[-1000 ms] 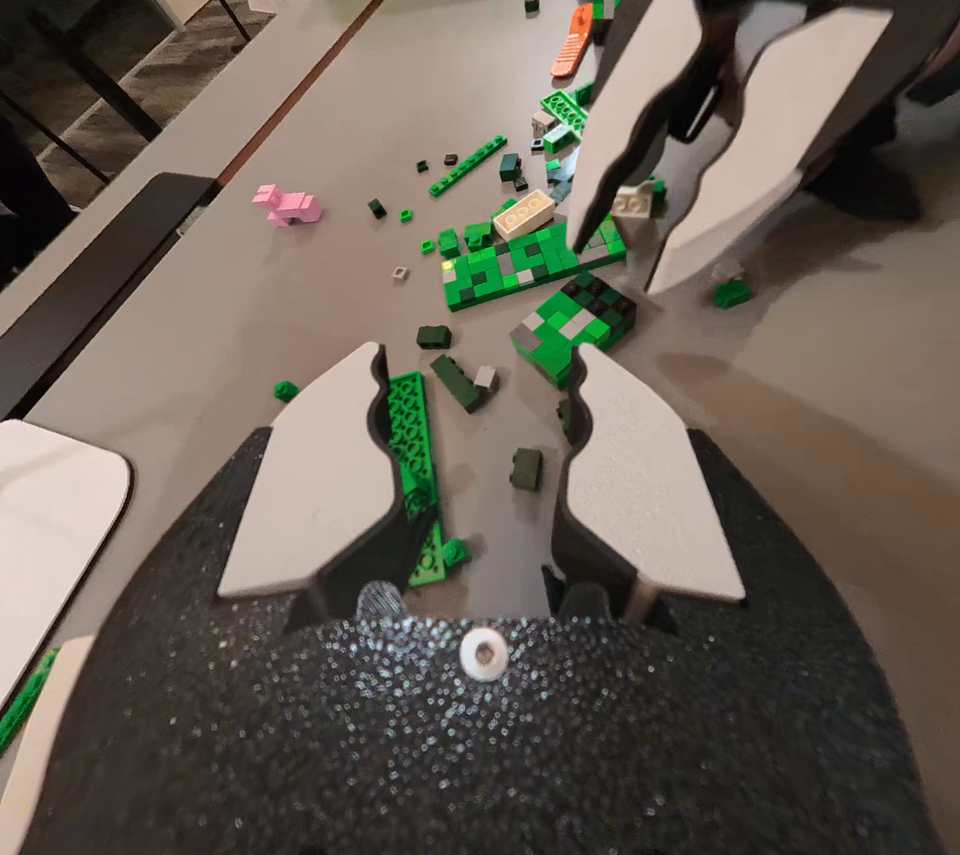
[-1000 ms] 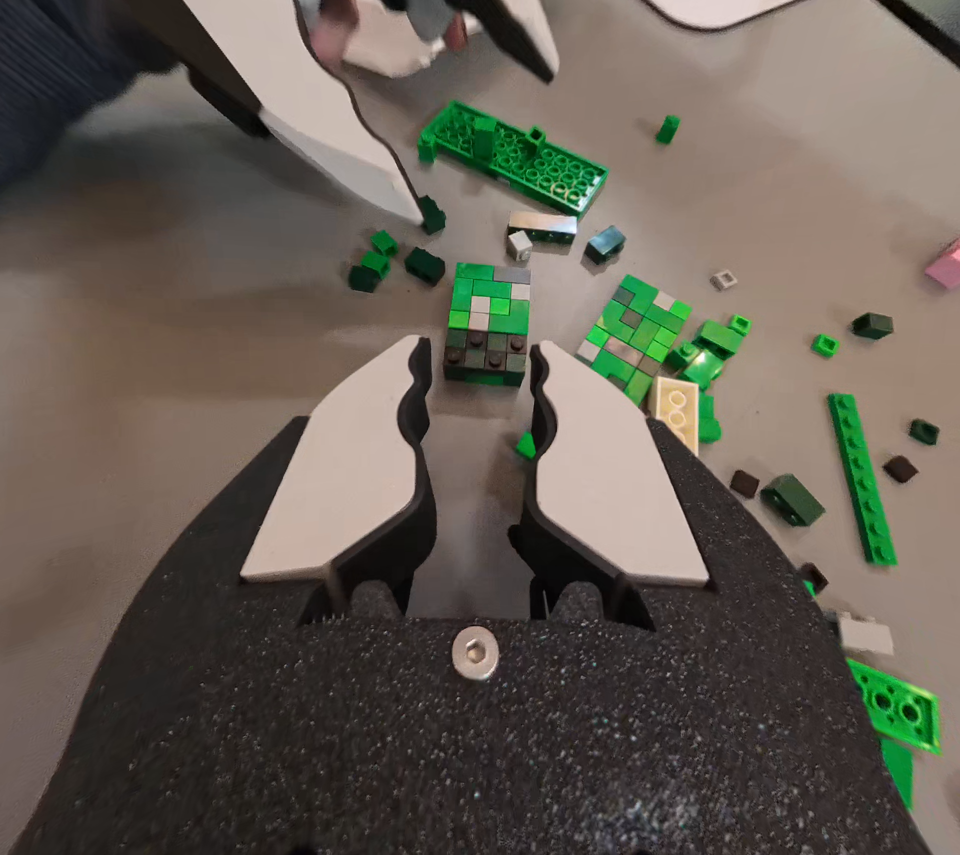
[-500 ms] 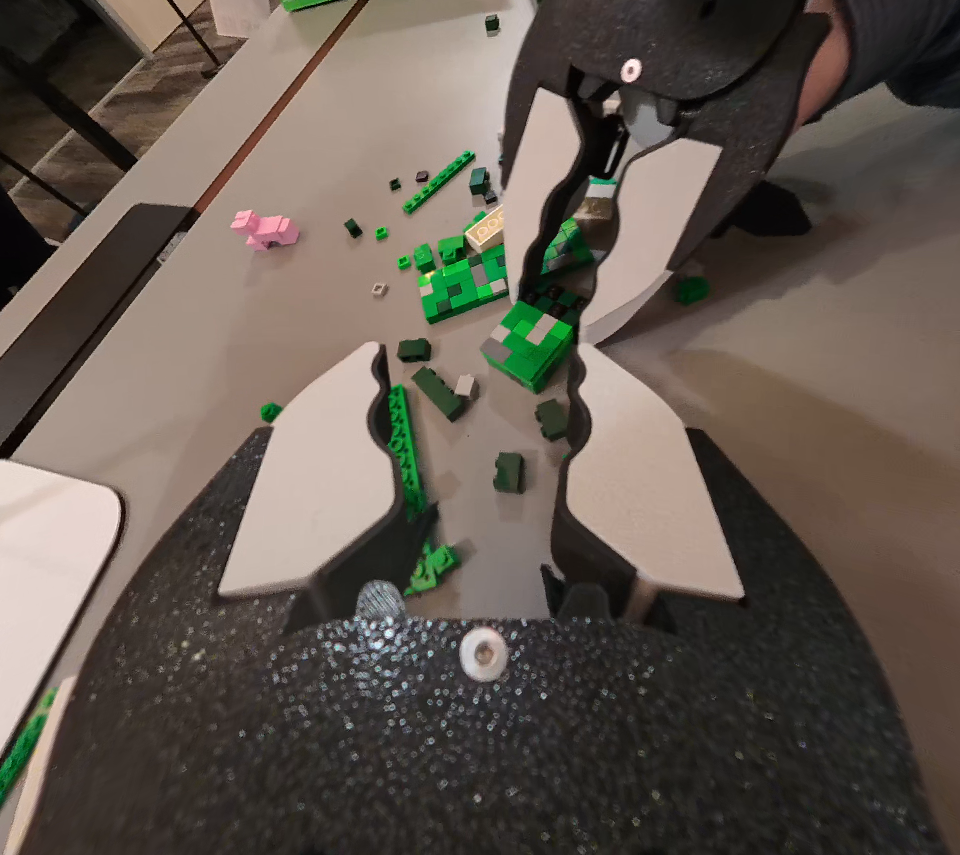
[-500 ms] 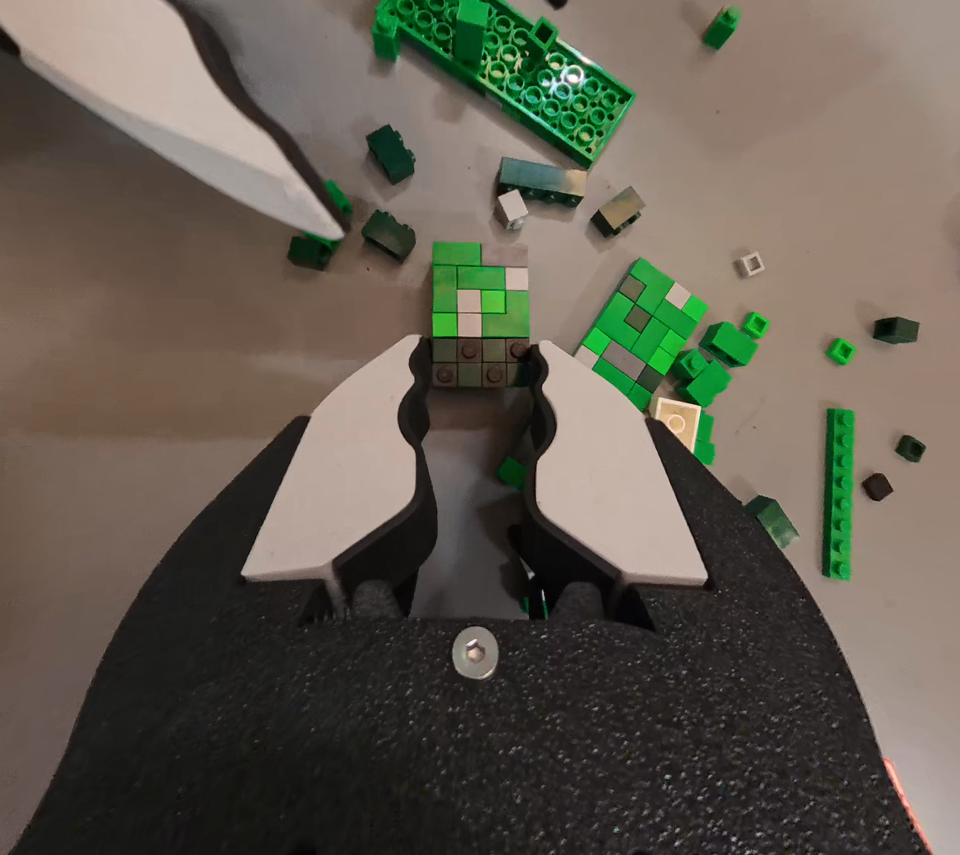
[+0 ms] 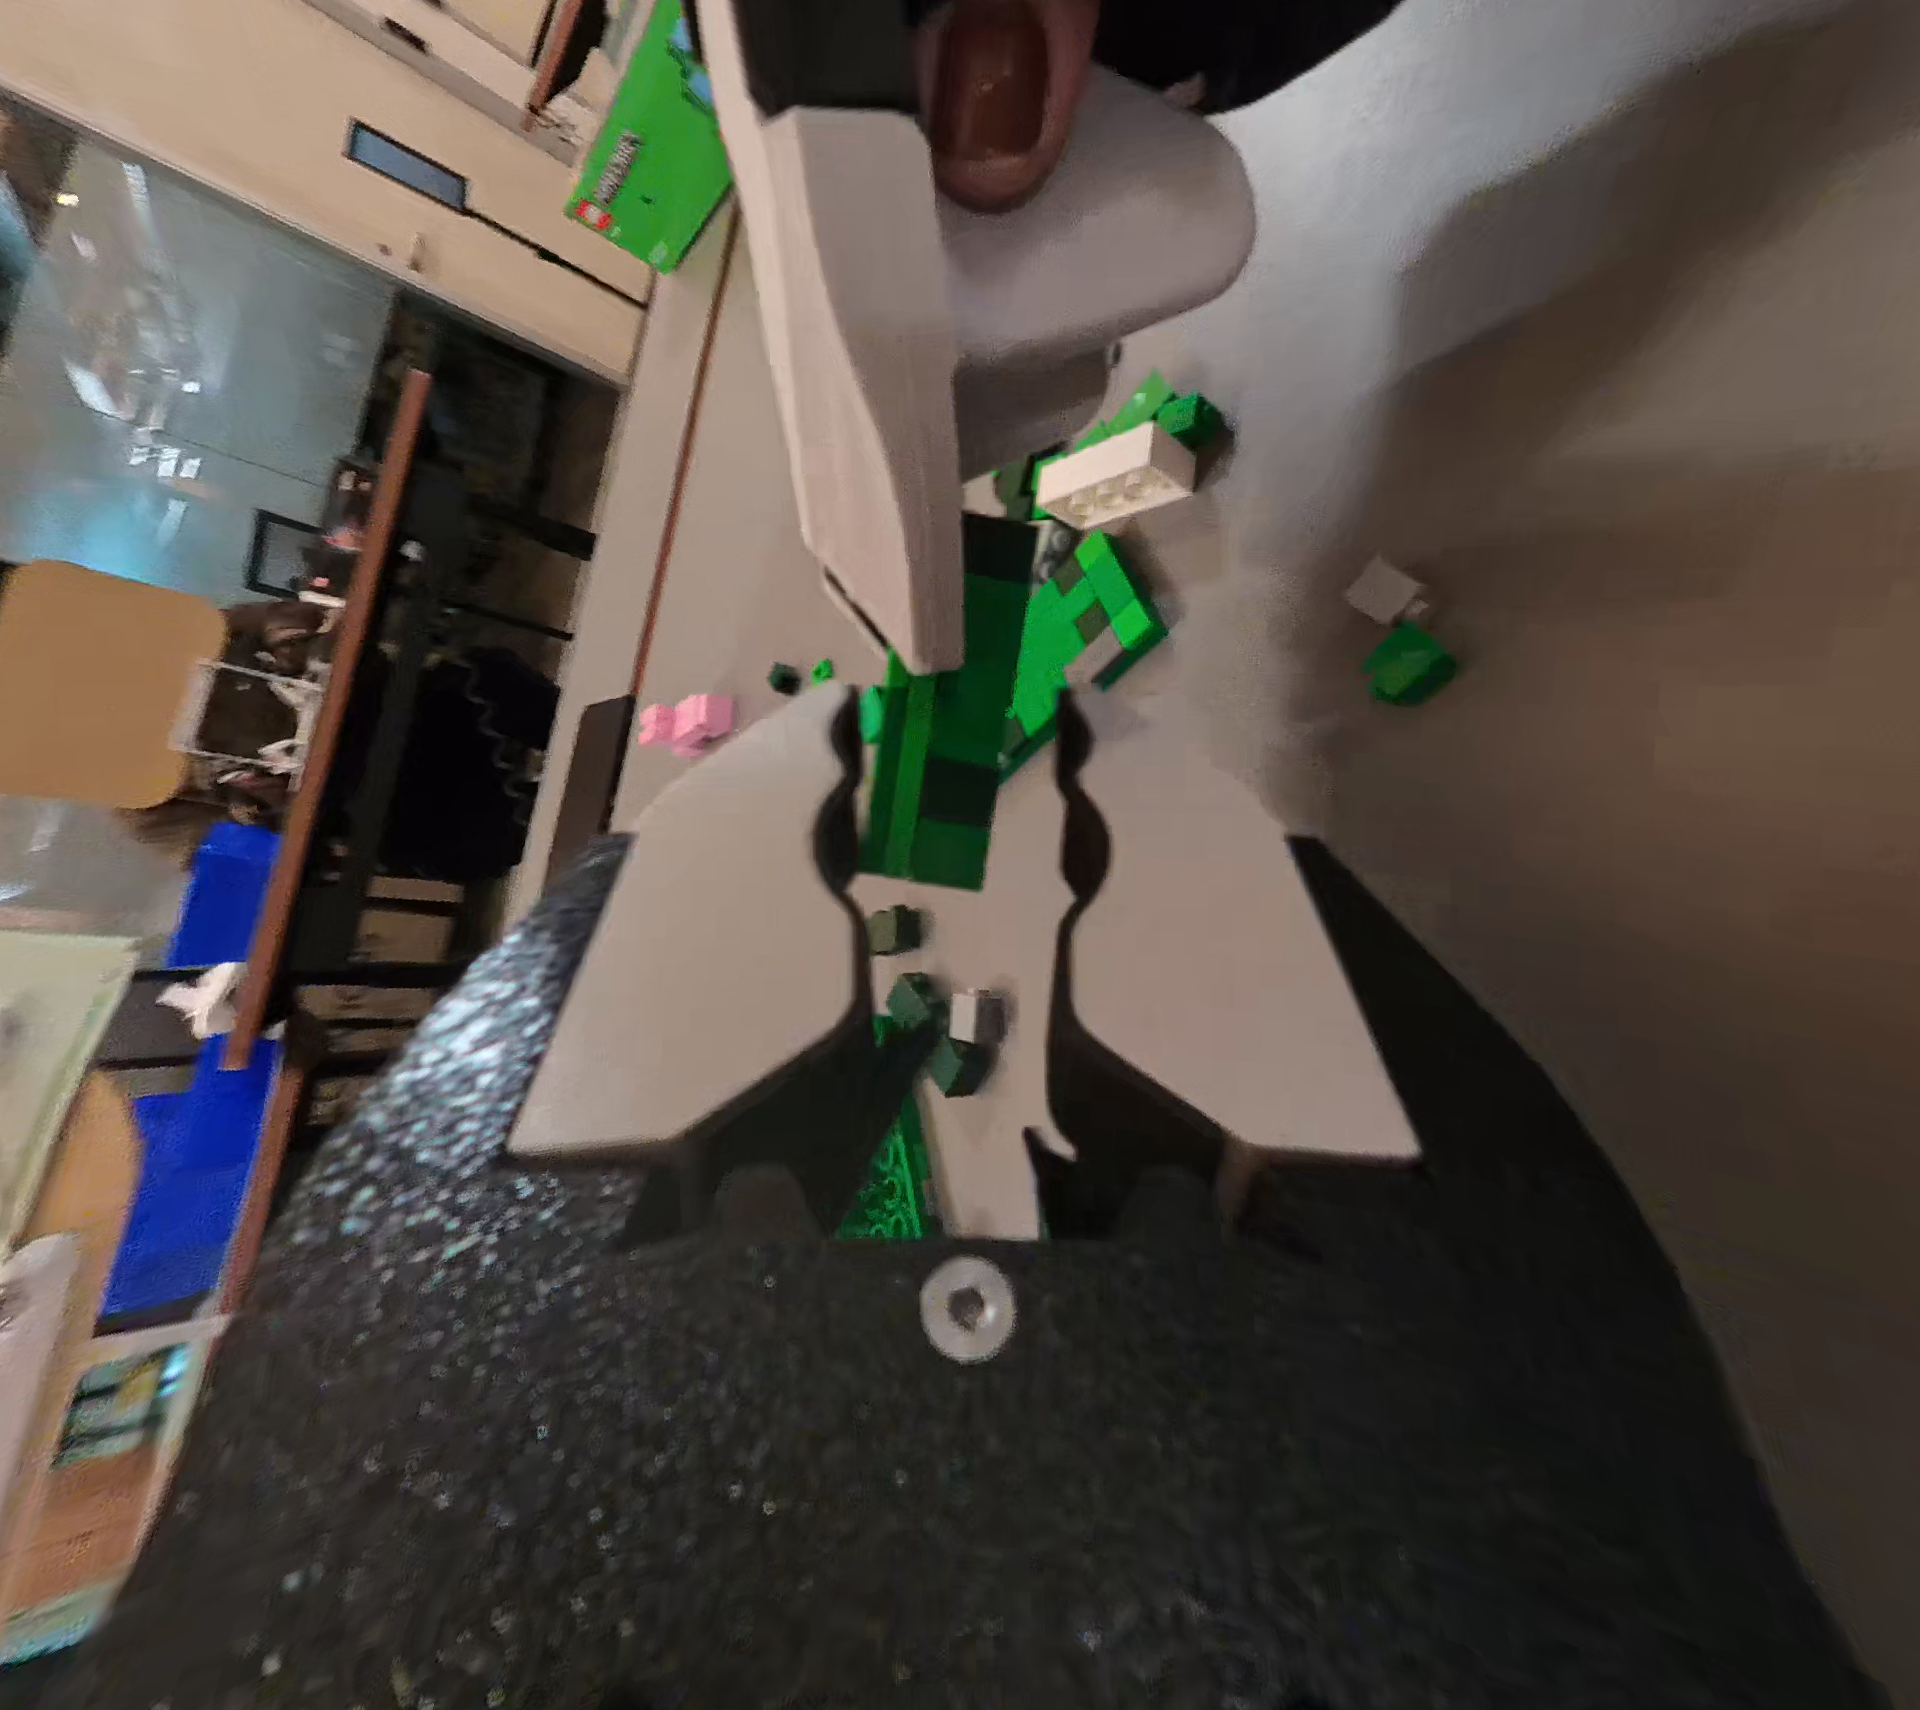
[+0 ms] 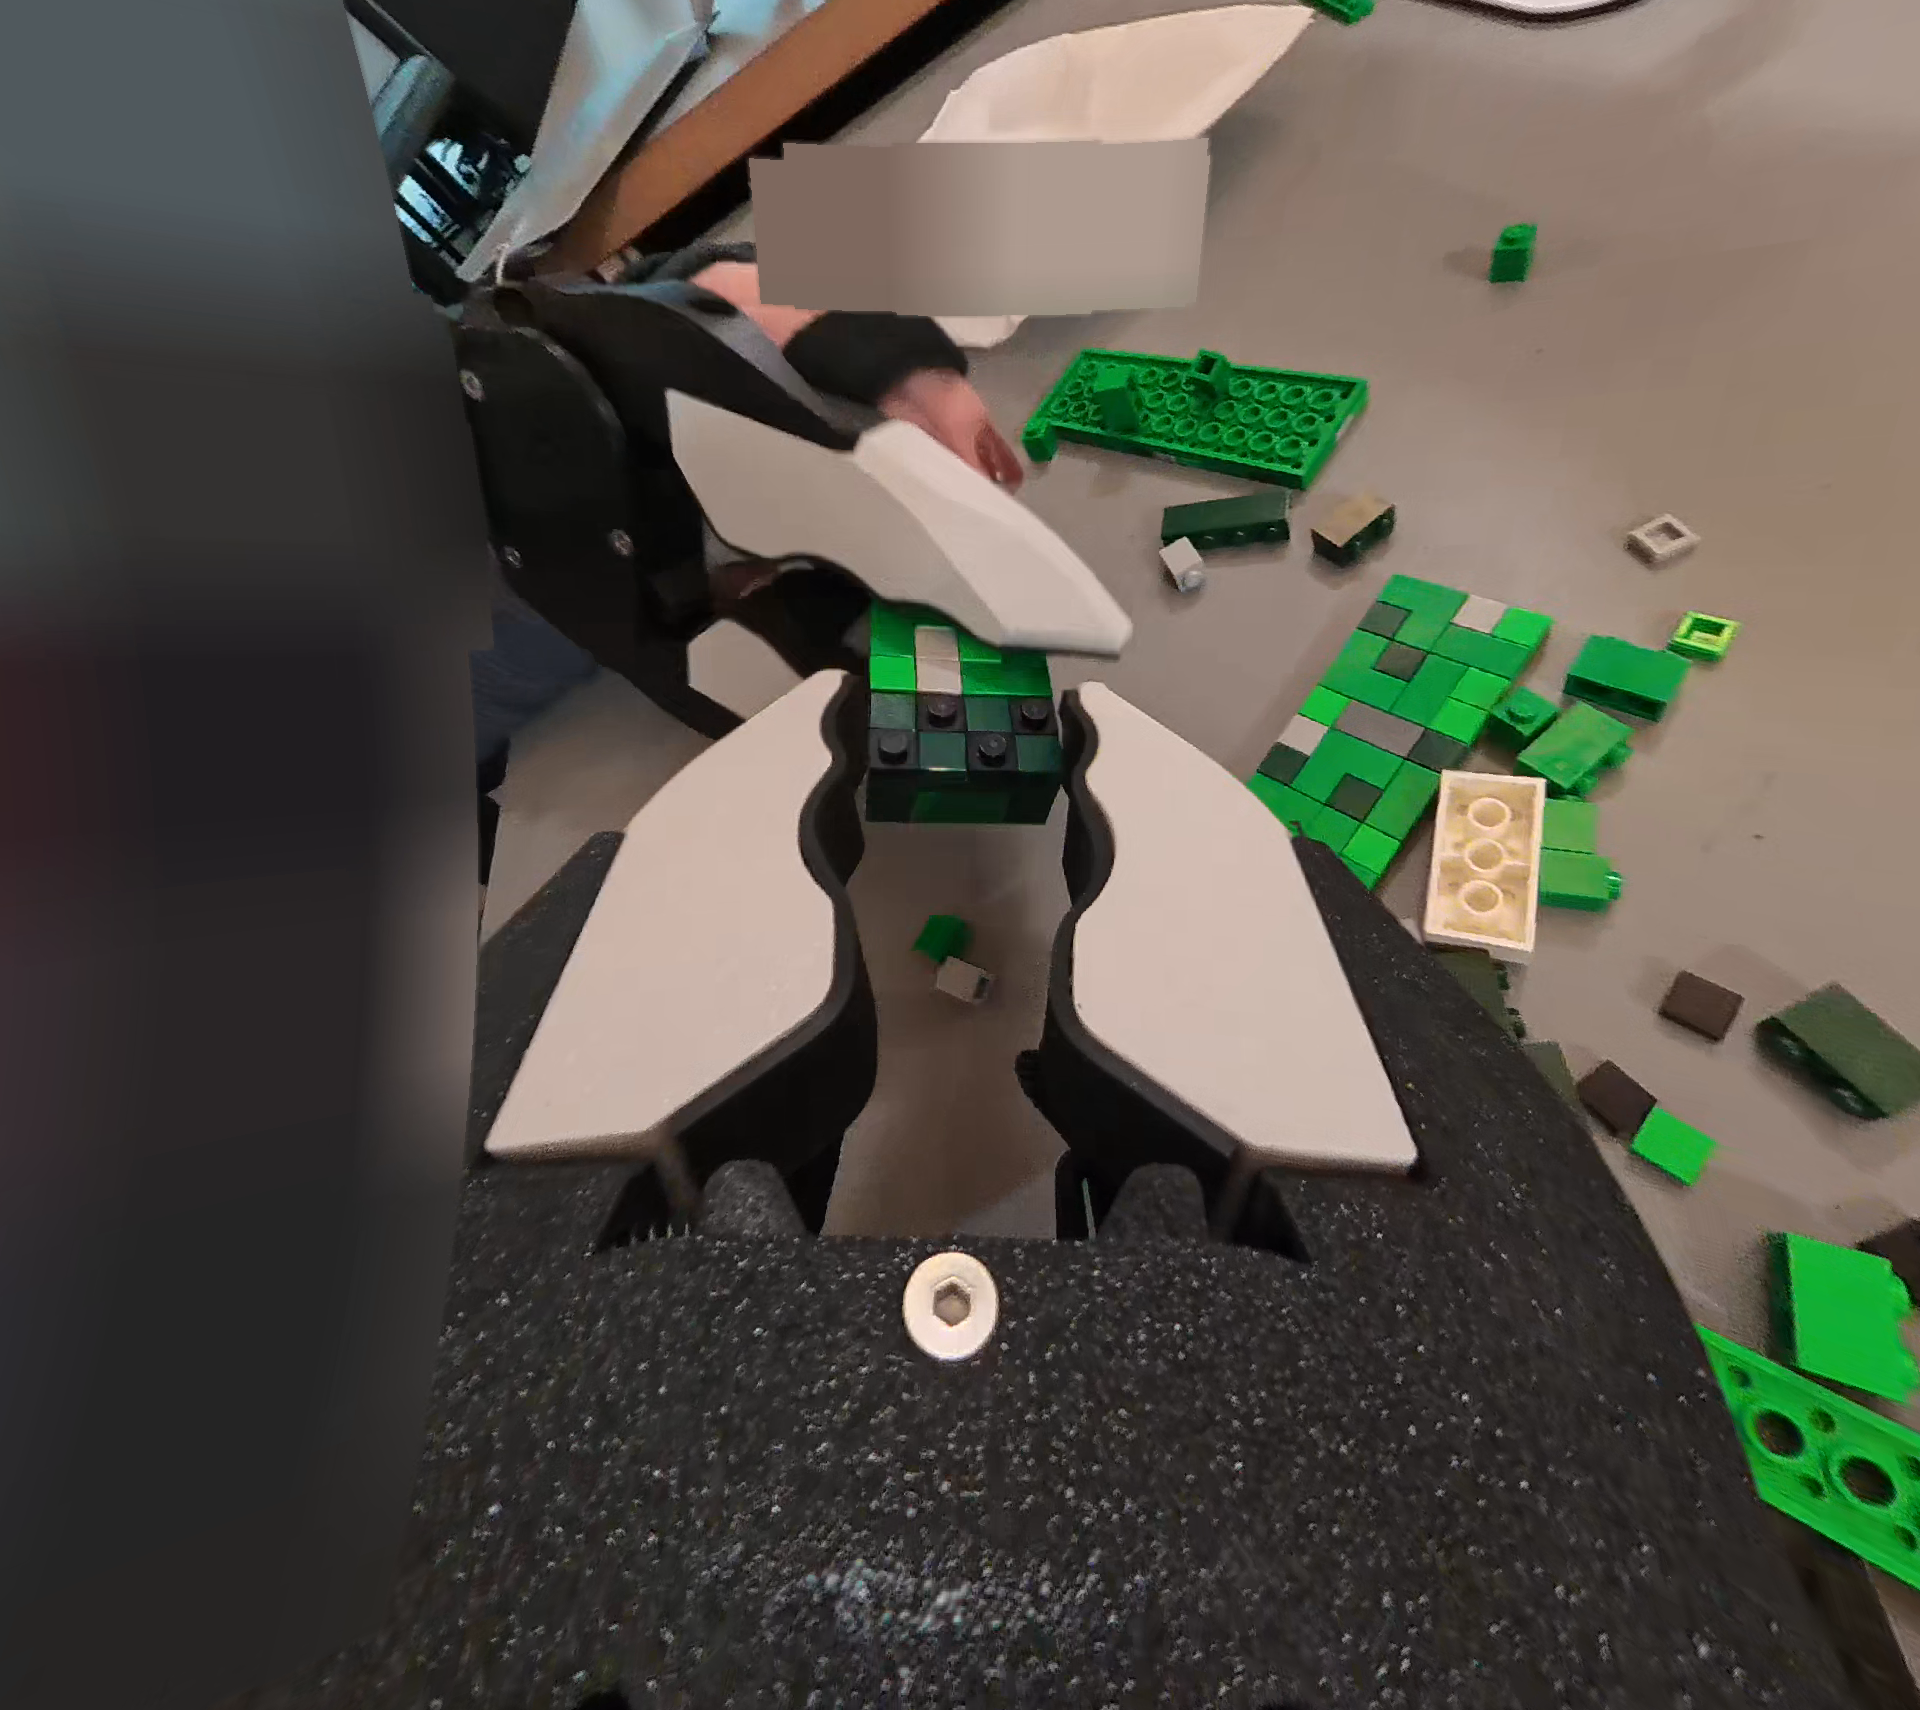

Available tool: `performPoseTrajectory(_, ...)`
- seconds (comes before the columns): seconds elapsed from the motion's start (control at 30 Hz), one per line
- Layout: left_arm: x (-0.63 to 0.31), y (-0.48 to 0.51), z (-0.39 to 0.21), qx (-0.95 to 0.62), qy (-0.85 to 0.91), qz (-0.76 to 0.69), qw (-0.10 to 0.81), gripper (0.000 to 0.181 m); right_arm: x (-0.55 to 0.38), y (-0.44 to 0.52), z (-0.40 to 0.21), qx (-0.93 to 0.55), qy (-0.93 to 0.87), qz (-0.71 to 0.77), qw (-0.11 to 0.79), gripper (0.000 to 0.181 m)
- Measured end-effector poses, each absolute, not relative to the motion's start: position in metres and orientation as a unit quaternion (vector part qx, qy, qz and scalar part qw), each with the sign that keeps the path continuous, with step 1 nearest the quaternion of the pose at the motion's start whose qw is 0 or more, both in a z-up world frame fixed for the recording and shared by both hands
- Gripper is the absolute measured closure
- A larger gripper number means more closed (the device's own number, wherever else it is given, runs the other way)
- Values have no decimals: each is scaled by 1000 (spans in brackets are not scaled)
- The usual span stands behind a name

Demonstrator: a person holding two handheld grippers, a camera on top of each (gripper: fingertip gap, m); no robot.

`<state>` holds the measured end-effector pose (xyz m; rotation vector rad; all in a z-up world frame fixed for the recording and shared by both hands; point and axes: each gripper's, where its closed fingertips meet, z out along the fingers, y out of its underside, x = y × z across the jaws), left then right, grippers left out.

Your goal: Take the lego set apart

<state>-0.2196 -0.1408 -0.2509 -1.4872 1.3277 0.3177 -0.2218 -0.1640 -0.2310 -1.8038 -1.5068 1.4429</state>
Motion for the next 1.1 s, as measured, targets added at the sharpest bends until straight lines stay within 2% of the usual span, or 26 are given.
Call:
performPoseTrajectory(0.07,-219,-139,-252,-632,547,135,531,163,-221,-165,-230,-635,-543,512,201,148)
performPoseTrajectory(0.17,-213,-140,-259,-698,499,43,511,163,-214,-161,-226,-615,-563,495,246,143)
performPoseTrajectory(0.37,-186,-161,-251,-768,364,-299,434,164,-193,-156,-228,-558,-631,407,354,142)
performPoseTrajectory(0.57,-177,-181,-256,-775,313,-443,324,163,-187,-167,-226,-480,-689,348,417,140)
performPoseTrajectory(0.77,-176,-187,-258,-780,259,-506,262,163,-187,-166,-234,-420,-743,195,483,136)
performPoseTrajectory(0.93,-178,-189,-256,-773,289,-490,280,163,-184,-165,-241,-440,-744,220,453,131)
performPoseTrajectory(1.1,-182,-205,-259,-777,300,-507,223,163,-186,-181,-242,-367,-781,168,476,125)
